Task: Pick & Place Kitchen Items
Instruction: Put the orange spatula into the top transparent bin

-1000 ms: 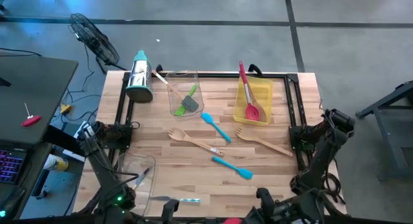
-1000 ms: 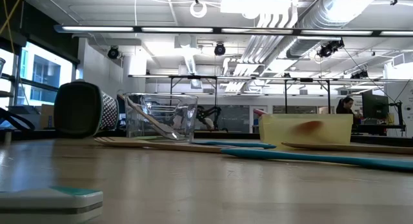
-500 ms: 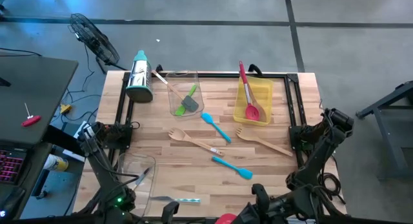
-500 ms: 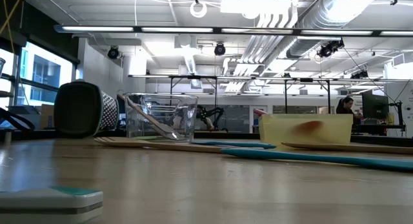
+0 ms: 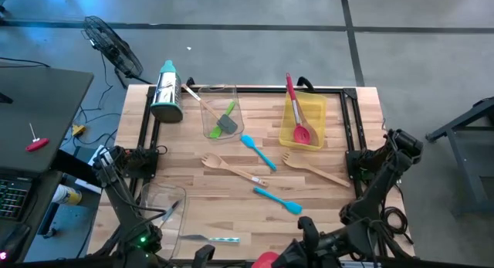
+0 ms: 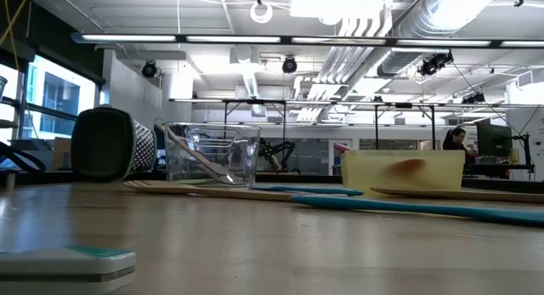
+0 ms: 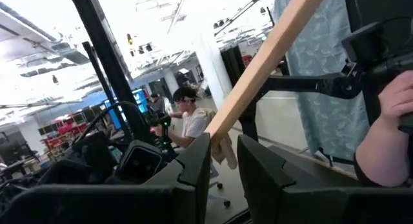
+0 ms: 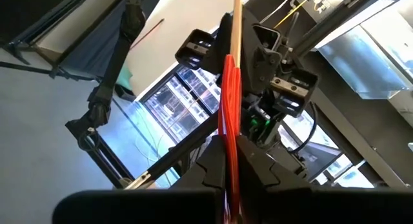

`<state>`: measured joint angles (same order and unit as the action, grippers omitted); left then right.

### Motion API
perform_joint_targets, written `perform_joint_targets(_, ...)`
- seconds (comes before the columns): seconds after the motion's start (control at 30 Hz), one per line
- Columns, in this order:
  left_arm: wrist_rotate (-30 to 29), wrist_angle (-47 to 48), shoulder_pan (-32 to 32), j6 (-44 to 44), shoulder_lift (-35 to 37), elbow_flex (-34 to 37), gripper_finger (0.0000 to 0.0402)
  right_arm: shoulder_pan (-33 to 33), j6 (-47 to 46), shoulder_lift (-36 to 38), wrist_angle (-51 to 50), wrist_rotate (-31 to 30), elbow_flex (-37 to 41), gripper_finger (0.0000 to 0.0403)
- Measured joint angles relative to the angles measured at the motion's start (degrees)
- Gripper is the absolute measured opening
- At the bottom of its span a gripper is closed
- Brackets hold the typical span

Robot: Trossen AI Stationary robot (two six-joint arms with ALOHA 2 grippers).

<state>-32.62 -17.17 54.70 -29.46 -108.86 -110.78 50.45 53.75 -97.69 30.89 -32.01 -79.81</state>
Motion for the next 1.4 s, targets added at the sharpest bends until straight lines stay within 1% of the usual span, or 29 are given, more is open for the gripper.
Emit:
perform_joint_targets(0.17, 0.0, -1.8, 0.0, -2.0, 0.0, 0.0, 0.0074, -1.2, -1.9, 0.0, -0.3, 2.0, 0.0, 0.0004)
perform_joint_targets(0.3, 0.0, -2.6, 0.0, -3.3, 0.0, 0.0, 0.0074, -1.9, -2.9, 0.0, -0.9, 2.0, 0.0, 0.0004)
perform_joint_targets(0.37, -1.0, -2.6, 0.0, -3.4, 0.0, 0.0, 0.0074, -2.0, -3.0, 0.0, -0.9, 2.0, 0.0, 0.0004)
perform_joint_targets(0.77, -2.0, -2.3, -1.3, -3.3, 0.0, 0.0, 0.0073, -2.3, -4.1, 0.0, -1.9, 1.9, 0.0, 0.0005)
perform_joint_targets(0.83, -2.6, -1.6, -1.5, -3.3, 0.0, 0.0, 0.0063, -2.3, -4.1, 0.0, -2.0, 1.9, 0.0, 0.0005)
perform_joint_targets(0.97, -5.2, -1.1, -1.5, -4.4, 0.0, -0.1, 0.0016, -2.2, -5.0, 0.0, -3.4, 2.6, 0.1, 0.0005)
perform_joint_targets(1.03, -5.8, -1.3, -1.6, -4.0, 0.1, -0.2, 0.0013, -2.1, -5.9, 0.0, -4.0, 2.4, 0.1, 0.0005)
perform_joint_targets(1.1, -8.1, -1.0, -1.4, -4.0, 0.1, -0.2, 0.0010, -2.2, -8.0, 0.0, -4.2, 2.4, 0.1, 0.0007)
perform_joint_targets(1.17, -9.4, -0.9, -1.4, -3.8, 0.1, -0.2, 0.0010, -2.2, -10.1, 0.0, -4.5, 2.4, 0.1, 0.0016)
perform_joint_targets(1.23, -9.8, -0.9, -1.4, -3.3, 0.1, -0.2, 0.0010, -2.2, -11.8, 0.0, -4.5, 2.2, 0.1, 0.0036)
perform_joint_targets(1.33, -10.6, -0.8, -1.4, -3.1, 0.1, -0.2, 0.0010, -1.5, -12.6, 0.0, -4.4, 1.4, 0.1, 0.0078)
perform_joint_targets(1.4, -11.7, -0.5, -1.4, -2.9, 0.0, -0.1, 0.0009, -0.7, -12.8, 0.0, -4.0, -1.3, 0.1, 0.0110)
